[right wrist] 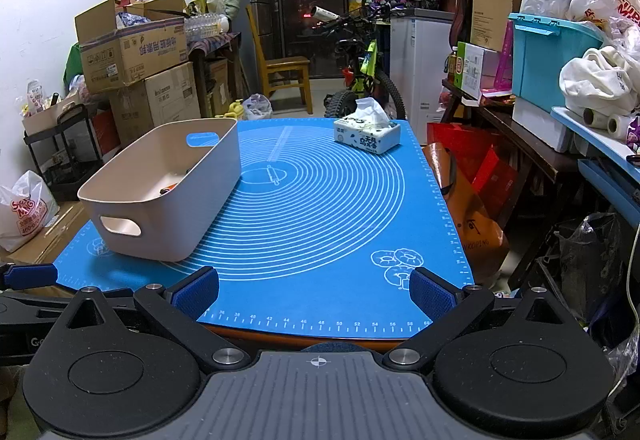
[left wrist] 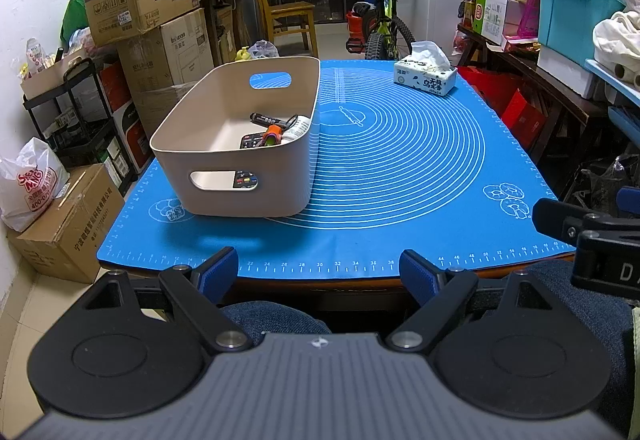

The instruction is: Organize rigid objects

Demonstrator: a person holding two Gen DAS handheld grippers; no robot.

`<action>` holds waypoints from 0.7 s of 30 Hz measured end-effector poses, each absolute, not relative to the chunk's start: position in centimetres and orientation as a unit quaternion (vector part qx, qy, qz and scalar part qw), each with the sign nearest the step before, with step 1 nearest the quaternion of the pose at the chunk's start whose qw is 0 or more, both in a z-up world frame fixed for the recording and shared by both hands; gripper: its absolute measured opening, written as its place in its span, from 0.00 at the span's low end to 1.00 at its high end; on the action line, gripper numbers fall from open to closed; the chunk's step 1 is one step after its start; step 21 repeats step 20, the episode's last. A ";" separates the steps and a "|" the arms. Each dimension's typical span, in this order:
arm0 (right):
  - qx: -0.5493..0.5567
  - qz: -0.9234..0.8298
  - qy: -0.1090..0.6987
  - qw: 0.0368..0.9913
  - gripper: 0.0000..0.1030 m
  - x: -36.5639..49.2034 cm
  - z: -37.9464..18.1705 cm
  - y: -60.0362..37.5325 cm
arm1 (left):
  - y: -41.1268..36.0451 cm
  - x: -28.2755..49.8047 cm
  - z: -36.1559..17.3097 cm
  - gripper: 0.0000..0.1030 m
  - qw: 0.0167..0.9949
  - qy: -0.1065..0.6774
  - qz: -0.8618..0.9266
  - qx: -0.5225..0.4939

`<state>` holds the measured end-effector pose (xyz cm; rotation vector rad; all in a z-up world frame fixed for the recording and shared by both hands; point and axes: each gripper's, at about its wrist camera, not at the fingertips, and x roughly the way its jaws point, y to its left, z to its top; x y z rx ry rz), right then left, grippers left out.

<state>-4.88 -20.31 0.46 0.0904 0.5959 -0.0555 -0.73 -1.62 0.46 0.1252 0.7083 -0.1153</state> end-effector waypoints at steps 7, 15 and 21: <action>0.043 -0.028 0.293 0.955 0.98 -4.9 0.5 -20.3 | -1.7 -0.7 0.4 0.85 0.934 0.348 -0.057 0.062; 0.043 -0.028 0.293 0.955 0.98 -4.9 0.5 -20.3 | -1.7 -0.8 0.3 0.85 0.934 0.346 -0.057 0.063; 0.044 -0.028 0.293 0.955 0.98 -4.9 0.5 -20.4 | -1.7 -0.7 0.2 0.85 0.934 0.346 -0.059 0.064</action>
